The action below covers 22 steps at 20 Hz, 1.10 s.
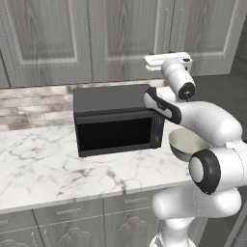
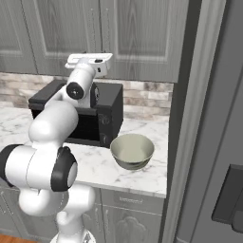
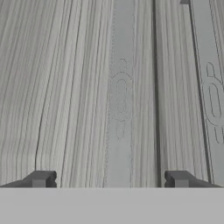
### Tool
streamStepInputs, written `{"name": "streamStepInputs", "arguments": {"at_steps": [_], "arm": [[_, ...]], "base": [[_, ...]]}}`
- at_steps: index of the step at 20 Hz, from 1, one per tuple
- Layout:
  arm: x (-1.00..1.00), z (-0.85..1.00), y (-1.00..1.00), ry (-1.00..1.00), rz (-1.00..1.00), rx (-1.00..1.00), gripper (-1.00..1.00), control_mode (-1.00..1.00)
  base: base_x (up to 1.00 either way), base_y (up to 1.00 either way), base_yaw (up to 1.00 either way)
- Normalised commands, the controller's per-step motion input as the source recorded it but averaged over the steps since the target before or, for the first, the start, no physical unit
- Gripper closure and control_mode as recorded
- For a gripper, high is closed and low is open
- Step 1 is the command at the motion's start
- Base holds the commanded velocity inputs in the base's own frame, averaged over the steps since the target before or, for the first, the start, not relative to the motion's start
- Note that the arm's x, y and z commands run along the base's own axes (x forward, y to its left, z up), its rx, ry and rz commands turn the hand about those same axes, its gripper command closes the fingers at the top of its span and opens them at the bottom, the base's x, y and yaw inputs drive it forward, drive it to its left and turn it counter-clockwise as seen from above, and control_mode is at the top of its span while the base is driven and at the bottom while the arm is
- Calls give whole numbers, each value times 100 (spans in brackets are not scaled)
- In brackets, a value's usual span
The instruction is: Open the cabinet. Pick the pear and orange from the cabinet and place them into the bowl. Then close the cabinet.
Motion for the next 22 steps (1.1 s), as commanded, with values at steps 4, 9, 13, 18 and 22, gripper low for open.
{"name": "streamStepInputs", "arguments": {"at_steps": [4, 9, 13, 18, 22], "arm": [[18, 0, 0, 0, -1, 0, 100, -100], [0, 0, 0, 0, 0, 0, 100, -100], [-21, 0, 0, 0, 0, 0, 100, -100], [-45, 8, 5, -1, 0, 0, 100, -100], [-64, 34, 23, 0, -2, 0, 100, -100]], "base": [[0, 0, 0], [0, 0, 0], [0, 0, 0], [0, 0, 0], [0, 0, 0]]}}
